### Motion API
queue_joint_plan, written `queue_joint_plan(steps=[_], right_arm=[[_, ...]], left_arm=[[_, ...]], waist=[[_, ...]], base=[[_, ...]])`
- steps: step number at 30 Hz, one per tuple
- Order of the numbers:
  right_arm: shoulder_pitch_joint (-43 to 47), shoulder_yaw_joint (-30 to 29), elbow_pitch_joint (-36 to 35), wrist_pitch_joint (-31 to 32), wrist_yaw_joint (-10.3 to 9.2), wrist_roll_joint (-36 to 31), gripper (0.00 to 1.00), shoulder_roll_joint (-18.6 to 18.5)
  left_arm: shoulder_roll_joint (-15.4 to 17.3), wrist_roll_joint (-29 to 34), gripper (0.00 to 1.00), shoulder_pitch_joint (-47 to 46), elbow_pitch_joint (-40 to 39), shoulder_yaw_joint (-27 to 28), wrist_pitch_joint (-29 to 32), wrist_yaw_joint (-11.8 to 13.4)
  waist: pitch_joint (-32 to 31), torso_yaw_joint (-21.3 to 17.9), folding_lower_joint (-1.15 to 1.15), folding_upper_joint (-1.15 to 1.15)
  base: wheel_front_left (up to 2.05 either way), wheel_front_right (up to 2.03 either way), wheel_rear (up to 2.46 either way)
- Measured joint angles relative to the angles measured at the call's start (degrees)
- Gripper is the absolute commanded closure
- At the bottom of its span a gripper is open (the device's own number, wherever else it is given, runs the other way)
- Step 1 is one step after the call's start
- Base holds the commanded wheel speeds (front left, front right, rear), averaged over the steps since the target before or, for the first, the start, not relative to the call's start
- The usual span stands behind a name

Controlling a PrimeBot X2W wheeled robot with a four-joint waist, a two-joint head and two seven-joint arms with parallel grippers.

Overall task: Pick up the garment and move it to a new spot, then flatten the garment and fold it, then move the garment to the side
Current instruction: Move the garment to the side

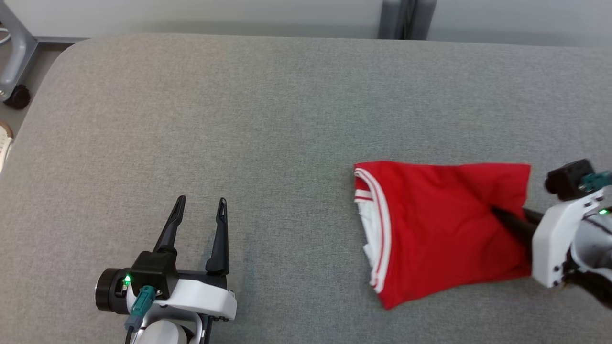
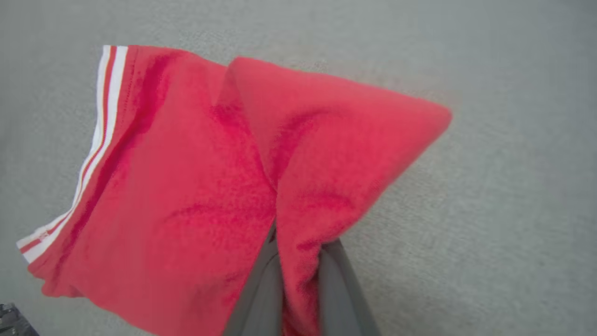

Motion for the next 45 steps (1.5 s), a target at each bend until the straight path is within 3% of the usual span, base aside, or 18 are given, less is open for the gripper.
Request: queue_joint_plan(steps=[15,27,31,45], right_arm=[[-5.6,-5.5,1.8,5.9,0.00,2.6,1.00,-18.9],[-4.9,-9.4,8.3,8.4,0.00,2.5,1.00,-29.5],[-4.9,-10.7,10.0,8.9,0.00,1.0,1.00,-29.8],[-9.8,-11.7,14.9,5.7,0.00,-7.4,1.00,-21.9]], left_arm=[[0.0,-0.3,0.00,-0.8,-0.4,-0.1,0.0,0.1],[0.0,1.4,0.00,-1.7,-0.2,1.5,0.0,-0.9],[0.0,4.3,0.00,-2.2,-1.5,1.2,0.0,-1.5],[0.1,9.3,0.00,-6.6,-1.5,-2.4,0.0,-3.9]], waist=[[2.4,-2.8,0.00,0.00],[5.8,-2.4,0.00,0.00],[6.6,-3.1,0.00,0.00],[10.9,-9.2,0.00,0.00]], base=[[0.00,0.00,0.00],[0.00,0.00,0.00],[0.00,0.00,0.00],[0.00,0.00,0.00]])
